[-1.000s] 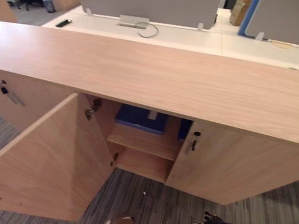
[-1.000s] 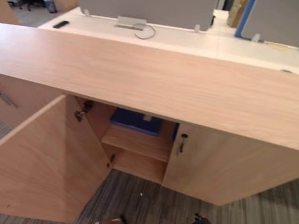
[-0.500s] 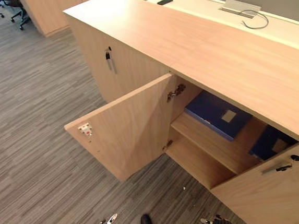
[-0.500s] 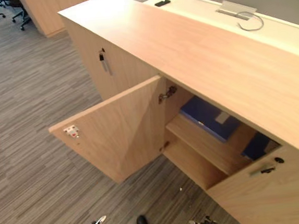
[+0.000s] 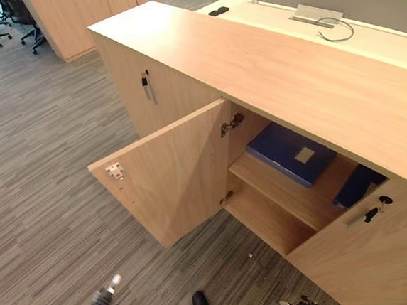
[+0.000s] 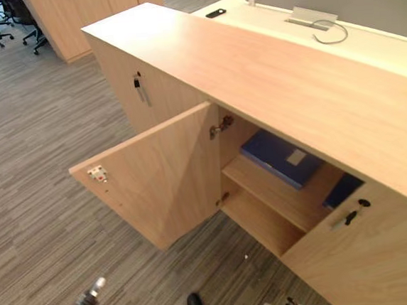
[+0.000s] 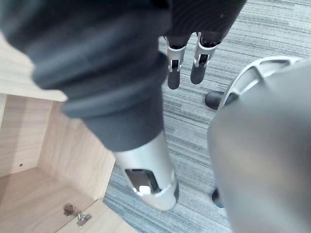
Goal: Walk over to the cabinet, pick up the folder, carry it to the office cabinet, place the folder inside the office cabinet, then close the office cabinet door
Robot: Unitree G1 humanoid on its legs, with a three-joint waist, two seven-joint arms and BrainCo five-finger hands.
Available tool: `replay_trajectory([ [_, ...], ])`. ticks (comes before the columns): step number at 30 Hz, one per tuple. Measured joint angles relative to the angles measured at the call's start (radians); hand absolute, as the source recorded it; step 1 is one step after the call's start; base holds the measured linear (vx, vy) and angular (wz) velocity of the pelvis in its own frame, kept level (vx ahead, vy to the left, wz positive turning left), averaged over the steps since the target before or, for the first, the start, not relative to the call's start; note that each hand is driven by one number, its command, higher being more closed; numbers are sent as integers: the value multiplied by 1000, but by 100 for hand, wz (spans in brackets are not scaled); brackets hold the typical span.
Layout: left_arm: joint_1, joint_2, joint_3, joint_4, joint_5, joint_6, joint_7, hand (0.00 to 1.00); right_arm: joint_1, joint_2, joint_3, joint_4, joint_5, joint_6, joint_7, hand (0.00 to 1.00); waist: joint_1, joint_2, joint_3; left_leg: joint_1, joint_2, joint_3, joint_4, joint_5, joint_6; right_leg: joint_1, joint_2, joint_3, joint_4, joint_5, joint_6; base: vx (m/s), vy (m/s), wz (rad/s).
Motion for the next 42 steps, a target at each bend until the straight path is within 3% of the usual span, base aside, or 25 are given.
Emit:
replay_trajectory([
  [6,-234,248,13,50,79,-2,47,0,31,5,-17,-10,-31,0,20,0,-6,-12,-16,20,12,50,5,-3,5,-3,17,49,-10,4,5,32,-9,-23],
  [11,-418,408,-32,154,131,-2,55,0,32,9,15,-21,-32,-2,39,0,-20,-28,-25,29,36,101,6,-8,-2,-25,33,103,-7,5,3,4,-6,-31],
  [18,-477,469,-134,205,165,10,54,0,65,21,24,-58,-31,-9,51,0,-32,-42,-36,51,54,153,6,-19,-17,-41,47,166,-7,5,0,-47,2,-27],
  [20,-524,459,-243,206,202,14,53,0,67,22,23,-55,-31,-12,52,0,-28,-44,-36,50,59,171,6,-19,-18,-53,40,180,-3,5,-2,-96,33,-20],
  [26,-547,410,-372,169,289,26,84,0,89,20,22,-54,-30,-23,54,0,-12,-43,-36,46,41,161,1,-12,-14,-60,18,186,12,5,-2,-89,40,5],
  [29,-514,340,-433,16,331,24,104,0,89,15,22,-54,-31,-24,50,0,-4,-43,-36,20,29,115,1,-2,-8,-63,1,140,24,1,-7,-105,47,45],
  [33,-323,229,-499,-291,350,-8,106,0,90,14,17,-50,-30,-24,35,0,9,-40,-36,13,6,76,0,-2,-8,-54,-17,111,39,2,-6,-65,45,29],
  [37,-156,109,-618,-454,349,-19,104,0,88,19,18,-50,-31,-22,28,0,25,-33,-36,5,-11,57,0,-5,-4,-52,-27,109,38,2,-6,-52,51,21],
  [42,39,-57,-864,-569,318,-30,-29,0,82,19,26,-51,-31,-22,20,0,13,-31,-37,-3,-29,46,0,-15,10,-49,-29,111,19,4,-8,-6,28,6],
])
